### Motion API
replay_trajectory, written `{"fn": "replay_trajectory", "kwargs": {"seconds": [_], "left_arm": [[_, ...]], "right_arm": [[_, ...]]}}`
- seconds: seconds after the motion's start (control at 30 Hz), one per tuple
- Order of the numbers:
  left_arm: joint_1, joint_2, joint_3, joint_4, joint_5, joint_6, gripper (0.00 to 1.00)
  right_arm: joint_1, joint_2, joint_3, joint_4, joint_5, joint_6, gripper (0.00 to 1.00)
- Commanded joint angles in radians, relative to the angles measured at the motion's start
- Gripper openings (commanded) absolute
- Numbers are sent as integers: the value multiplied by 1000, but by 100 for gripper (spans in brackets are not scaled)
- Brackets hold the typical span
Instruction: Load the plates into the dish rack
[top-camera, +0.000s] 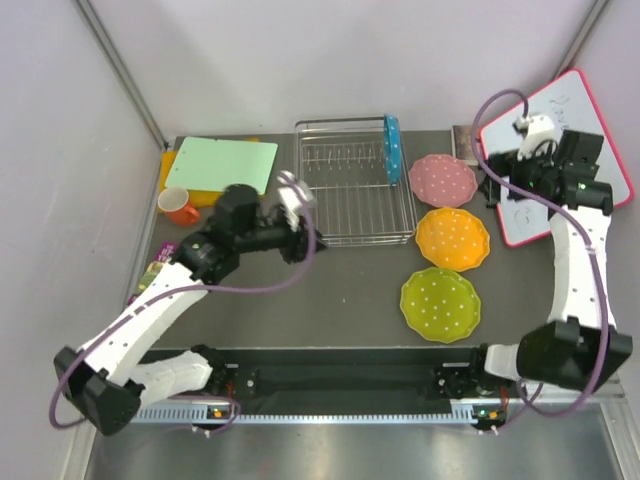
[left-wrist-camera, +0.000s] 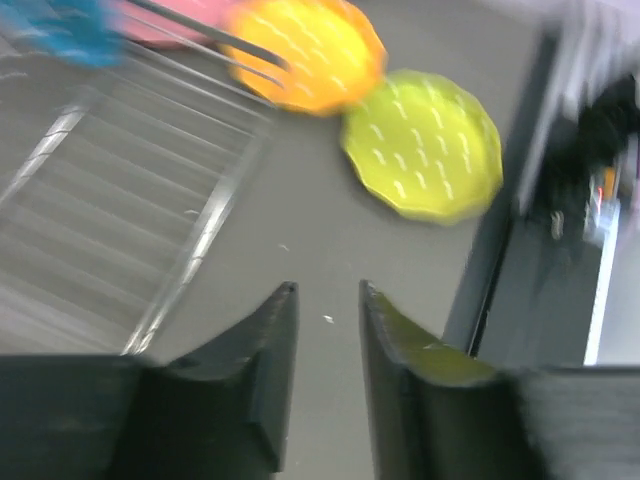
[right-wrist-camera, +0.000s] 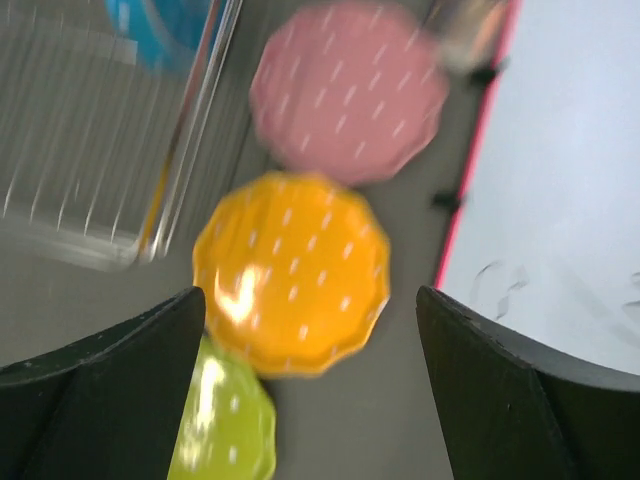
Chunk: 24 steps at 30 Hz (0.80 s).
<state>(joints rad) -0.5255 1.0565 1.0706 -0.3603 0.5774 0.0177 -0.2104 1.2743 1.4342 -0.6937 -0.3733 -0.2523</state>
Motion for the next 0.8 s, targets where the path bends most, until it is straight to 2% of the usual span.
{"fn": "replay_trajectory", "kwargs": {"seconds": [0.0,0.03,0.07,0.1,0.13,0.17,0.3,0.43,0.6,0.77], "left_arm": [[-276,86,-15,-92,-105,281,26],[-321,126,-29,-66,-120,313,12],[-399,147,-34,-48,-141,315,5],[-433,167,-40,-25,-172,315,3],[-465,212,-41,-7,-177,329,0],[-529,236,-44,7,-192,333,0],[-614,339,-86,139,-212,308,0],[-617,488,-126,277,-240,269,0],[-619,589,-169,484,-261,202,0],[-617,695,-149,547,-251,143,0]], "right_arm": [[-158,72,-40,-461,-438,-518,87],[-179,91,-40,-606,-455,-601,87],[-222,136,-41,-682,-481,-774,87],[-237,160,-50,-743,-486,-832,87],[-250,181,-82,-769,-468,-819,86],[-283,197,-107,-771,-454,-861,85],[-311,214,-233,-771,-394,-1024,87],[-314,291,-348,-770,-381,-1127,87],[-314,416,-356,-767,-380,-1180,83],[-314,496,-359,-715,-368,-1167,83]]}}
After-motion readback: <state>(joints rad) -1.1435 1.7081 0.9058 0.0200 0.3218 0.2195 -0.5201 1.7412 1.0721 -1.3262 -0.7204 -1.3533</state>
